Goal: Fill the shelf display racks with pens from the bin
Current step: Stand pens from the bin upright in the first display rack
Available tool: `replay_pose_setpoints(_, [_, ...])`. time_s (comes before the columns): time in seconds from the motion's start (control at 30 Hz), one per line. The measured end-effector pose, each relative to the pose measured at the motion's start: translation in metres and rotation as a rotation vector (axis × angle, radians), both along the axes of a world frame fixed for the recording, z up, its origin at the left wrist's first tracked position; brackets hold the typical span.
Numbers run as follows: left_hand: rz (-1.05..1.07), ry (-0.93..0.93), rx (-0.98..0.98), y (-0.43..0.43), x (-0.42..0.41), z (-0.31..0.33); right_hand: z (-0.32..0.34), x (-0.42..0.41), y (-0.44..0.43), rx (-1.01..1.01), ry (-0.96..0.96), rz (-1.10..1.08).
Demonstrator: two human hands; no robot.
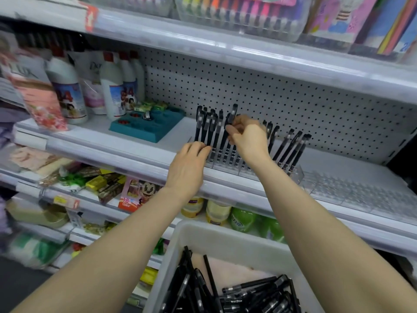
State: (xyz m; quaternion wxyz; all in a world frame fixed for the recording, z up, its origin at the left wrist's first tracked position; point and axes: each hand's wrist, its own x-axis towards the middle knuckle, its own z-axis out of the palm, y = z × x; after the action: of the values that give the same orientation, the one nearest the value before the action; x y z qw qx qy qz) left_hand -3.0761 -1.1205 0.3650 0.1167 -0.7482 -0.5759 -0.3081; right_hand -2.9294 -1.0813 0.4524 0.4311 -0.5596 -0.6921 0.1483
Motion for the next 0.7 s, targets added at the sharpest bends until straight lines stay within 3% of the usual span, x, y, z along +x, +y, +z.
replay_pose_setpoints(0.2, [0.008, -0.027, -0.001, -0.002, 0.001, 0.000, -0.025, -0.008, 0.008, -0.081, -0.003, -0.044])
replay_pose_setpoints(0.47, [0.017, -0.048, -0.028, -0.003, 0.003, 0.002, -0.025, -0.009, 0.004, -0.039, -0.063, -0.154])
replay_pose_setpoints(0.7, [0.014, -0.056, -0.037, -0.004, 0.004, 0.003, -0.024, -0.013, -0.005, -0.040, 0.034, -0.236])
